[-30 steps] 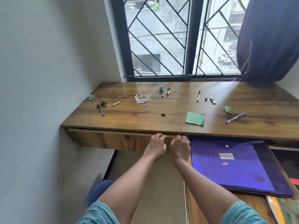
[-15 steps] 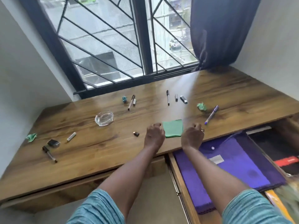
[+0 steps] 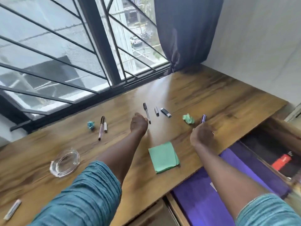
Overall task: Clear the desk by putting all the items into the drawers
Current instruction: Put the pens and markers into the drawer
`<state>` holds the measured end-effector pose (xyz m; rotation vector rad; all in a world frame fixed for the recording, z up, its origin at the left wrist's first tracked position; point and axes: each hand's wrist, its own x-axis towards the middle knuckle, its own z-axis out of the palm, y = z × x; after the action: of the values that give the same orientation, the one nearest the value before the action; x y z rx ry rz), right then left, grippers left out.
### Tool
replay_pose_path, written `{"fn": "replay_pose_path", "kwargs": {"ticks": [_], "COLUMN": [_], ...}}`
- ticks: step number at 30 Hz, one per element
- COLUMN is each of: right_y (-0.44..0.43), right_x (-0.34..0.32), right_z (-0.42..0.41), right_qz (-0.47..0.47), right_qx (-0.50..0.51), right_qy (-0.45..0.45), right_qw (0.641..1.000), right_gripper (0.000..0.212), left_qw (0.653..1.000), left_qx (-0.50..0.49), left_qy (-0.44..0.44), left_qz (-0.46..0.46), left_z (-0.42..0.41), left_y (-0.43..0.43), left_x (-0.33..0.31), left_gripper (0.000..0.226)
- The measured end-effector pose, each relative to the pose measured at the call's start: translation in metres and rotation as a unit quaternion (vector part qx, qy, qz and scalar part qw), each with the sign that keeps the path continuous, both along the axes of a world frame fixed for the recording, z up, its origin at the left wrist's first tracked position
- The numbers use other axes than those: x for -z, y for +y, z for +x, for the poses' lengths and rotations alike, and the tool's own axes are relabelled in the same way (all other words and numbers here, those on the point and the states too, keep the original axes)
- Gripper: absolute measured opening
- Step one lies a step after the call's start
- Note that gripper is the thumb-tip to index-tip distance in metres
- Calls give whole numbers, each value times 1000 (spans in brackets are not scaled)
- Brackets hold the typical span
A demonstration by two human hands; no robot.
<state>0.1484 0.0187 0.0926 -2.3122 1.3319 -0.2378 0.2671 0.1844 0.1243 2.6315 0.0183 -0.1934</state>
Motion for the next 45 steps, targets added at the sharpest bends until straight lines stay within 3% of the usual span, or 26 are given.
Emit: {"fn": "replay_pose_path", "kwargs": {"ticks": [7,12,17,20,25,33,36,39,45], "right_y": [-9,-22,-30,-27,2,52,64,67,56], "right_x": [10,0,-9,-12,-10,-12,-11,-8,13], "right_z": [15,12,-14,-40,-99,-168,-188,-205,-265], "right_qz": [-18,41,105,124,67,52,71,70,1], "right_qx": [6,25,-22,-53,-123,-214,-229,-246,-325], "right_qy": [62,69,62,47,24,22,24,16,50], "right_qw": [998,996,992,990,990,975,971,967,944], "right_gripper": [33,33,32,29,27,27,25,26,28], "left_qw": [998,996,997,997,984,962,969,958,968], "left_qx": [-22,-38,-25,-34,-40,-54,-37,-18,13], "left_qy": [53,71,63,38,11,34,43,60,81], "left_qz": [26,31,-21,-64,-171,-264,-239,-281,-237], "left_z": [31,31,0,-36,-100,-228,-270,-304,-365], "left_y": [-25,-26,-20,-14,1,19,20,23,41], "left_x": [19,23,16,16,20,5,2,-3,4], "left_gripper": [53,36,38,36,37,29,27,18,23]}}
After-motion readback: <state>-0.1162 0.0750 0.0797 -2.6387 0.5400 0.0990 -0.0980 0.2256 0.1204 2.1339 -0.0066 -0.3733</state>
